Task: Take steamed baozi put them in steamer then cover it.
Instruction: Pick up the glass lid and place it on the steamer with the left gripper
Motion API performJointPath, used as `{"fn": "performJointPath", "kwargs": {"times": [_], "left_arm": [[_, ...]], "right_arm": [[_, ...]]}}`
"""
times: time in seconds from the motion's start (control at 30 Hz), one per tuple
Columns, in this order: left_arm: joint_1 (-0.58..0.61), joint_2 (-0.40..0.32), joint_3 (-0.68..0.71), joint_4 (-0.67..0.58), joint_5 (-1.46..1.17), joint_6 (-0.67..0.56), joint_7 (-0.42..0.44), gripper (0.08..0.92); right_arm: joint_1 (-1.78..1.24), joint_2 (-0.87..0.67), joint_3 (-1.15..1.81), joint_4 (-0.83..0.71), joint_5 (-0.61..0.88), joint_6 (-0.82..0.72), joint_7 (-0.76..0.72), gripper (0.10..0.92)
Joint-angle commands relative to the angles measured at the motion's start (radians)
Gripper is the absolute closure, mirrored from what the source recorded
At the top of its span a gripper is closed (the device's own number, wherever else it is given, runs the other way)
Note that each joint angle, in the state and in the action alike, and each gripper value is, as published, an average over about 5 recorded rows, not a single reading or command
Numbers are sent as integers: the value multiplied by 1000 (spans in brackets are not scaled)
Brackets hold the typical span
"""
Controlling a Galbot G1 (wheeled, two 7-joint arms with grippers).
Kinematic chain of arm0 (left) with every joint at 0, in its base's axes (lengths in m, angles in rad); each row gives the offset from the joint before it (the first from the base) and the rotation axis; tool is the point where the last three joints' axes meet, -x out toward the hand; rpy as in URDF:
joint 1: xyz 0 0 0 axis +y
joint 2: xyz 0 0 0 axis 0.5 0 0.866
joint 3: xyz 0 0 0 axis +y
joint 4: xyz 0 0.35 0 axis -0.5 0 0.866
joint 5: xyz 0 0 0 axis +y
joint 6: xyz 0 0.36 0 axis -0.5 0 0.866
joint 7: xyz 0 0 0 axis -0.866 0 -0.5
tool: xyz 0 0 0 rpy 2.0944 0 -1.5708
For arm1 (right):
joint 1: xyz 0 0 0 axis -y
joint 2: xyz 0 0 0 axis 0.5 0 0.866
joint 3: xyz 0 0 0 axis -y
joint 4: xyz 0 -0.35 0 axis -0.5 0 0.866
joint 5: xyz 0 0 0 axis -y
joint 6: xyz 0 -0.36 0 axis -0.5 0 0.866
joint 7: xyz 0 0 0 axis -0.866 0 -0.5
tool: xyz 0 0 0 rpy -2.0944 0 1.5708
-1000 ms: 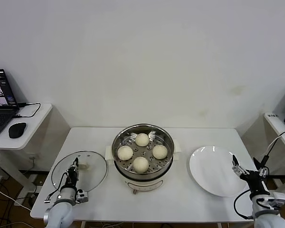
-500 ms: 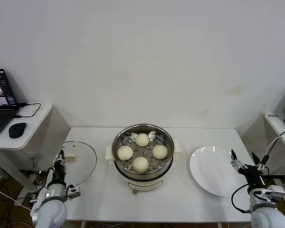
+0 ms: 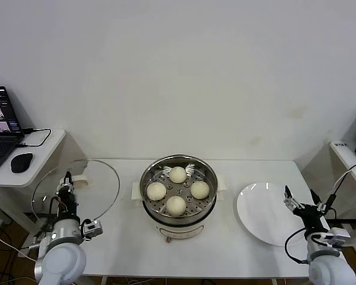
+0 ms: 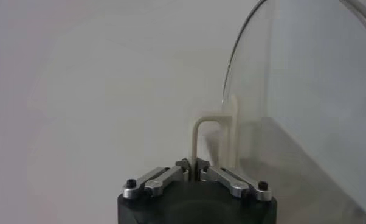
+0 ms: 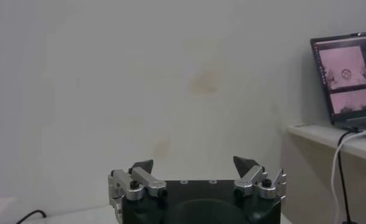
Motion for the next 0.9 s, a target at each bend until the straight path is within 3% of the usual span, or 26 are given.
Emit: {"fn": "performJointPath", "kwargs": {"times": [0.03,0.23,0.9], "left_arm": [[-58,-35,124,-158,47,78,112,866],[-104,-113,223,-86,81,71,99,866],[-299,-276,462,71,132,78,136,866]], "right_arm": [[-3,18,6,7,-18,-7,4,202],[-22,42,22,8,-40,3,-1,203],[-7,104,21,-16,-94,8,-4,202]]}}
